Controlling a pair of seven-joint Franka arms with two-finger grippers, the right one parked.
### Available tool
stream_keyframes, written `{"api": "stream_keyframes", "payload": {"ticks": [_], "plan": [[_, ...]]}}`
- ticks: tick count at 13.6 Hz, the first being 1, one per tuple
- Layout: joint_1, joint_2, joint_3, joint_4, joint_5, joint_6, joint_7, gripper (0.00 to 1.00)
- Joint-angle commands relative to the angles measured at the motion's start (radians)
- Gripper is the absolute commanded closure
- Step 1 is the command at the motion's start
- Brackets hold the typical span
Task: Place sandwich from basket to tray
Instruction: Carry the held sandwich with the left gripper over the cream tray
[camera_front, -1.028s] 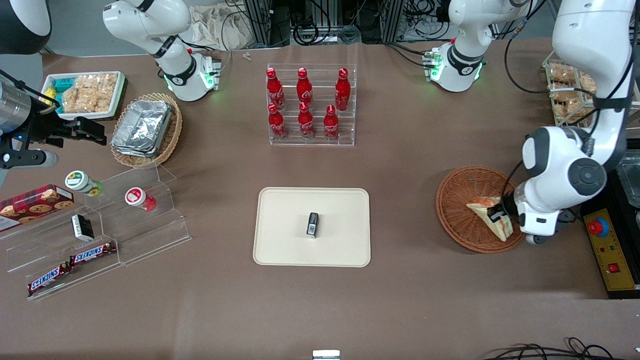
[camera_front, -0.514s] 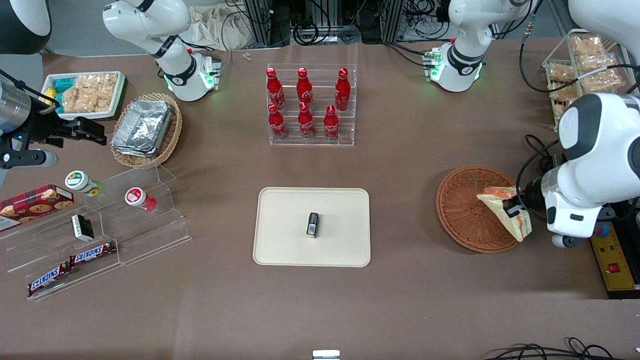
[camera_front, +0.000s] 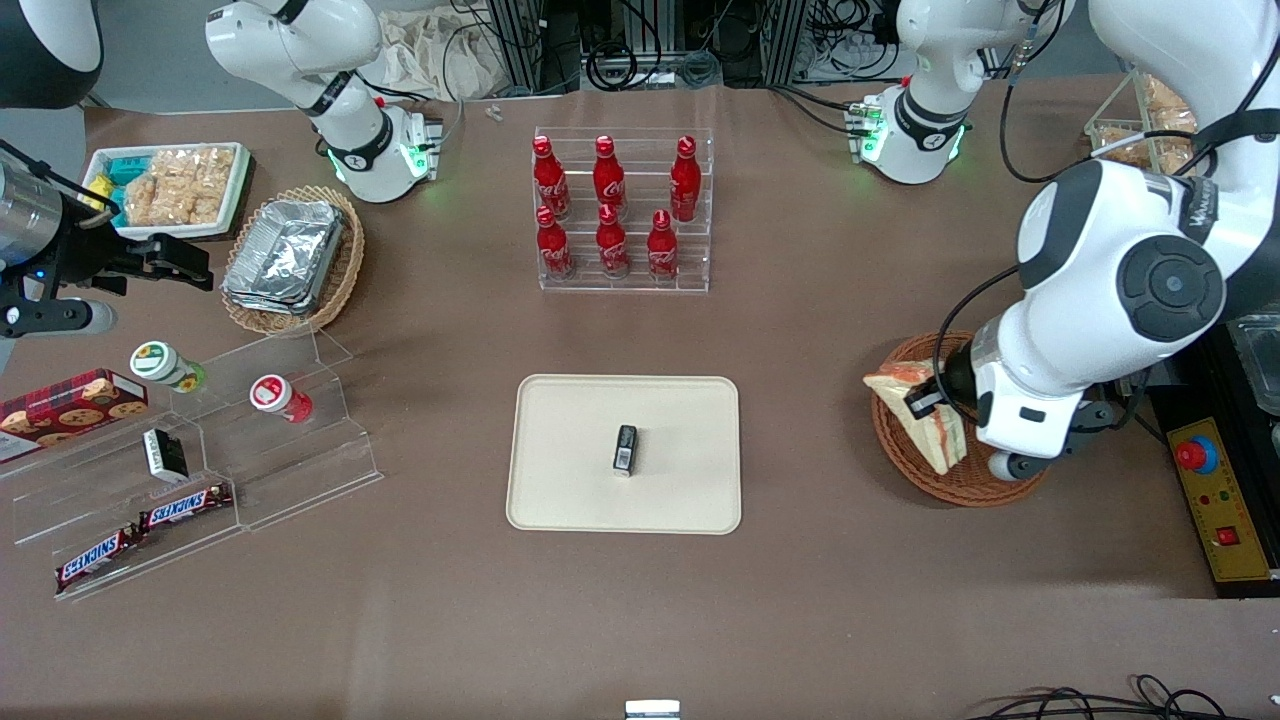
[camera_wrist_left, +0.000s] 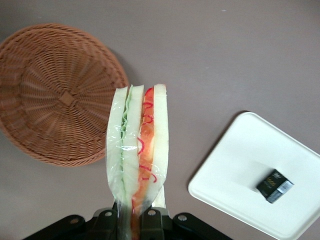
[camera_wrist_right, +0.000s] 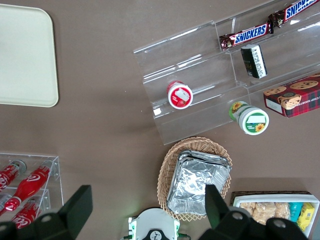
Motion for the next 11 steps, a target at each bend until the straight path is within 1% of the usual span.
{"api": "stream_keyframes", "payload": {"ticks": [1,2,3,4,6,8,9,11], "plan": [[-0.081,0.121,-0.010,0.155,0.042,-0.017,-0.017,1.00],[-0.110,0.156,-0.010,0.183,0.068,-0.017,-0.022,0.97],[-0.131,0.181,-0.010,0.197,0.079,-0.019,-0.020,0.96],[-0.156,0.201,-0.008,0.197,0.094,-0.014,-0.017,1.00],[-0.213,0.224,-0.007,0.191,0.158,-0.004,-0.026,1.00],[-0.221,0.253,-0.010,0.179,0.148,-0.004,-0.025,1.00],[-0.251,0.277,-0.010,0.180,0.152,0.002,-0.019,1.00],[-0.283,0.333,-0.008,0.180,0.157,0.094,-0.017,1.00]]}}
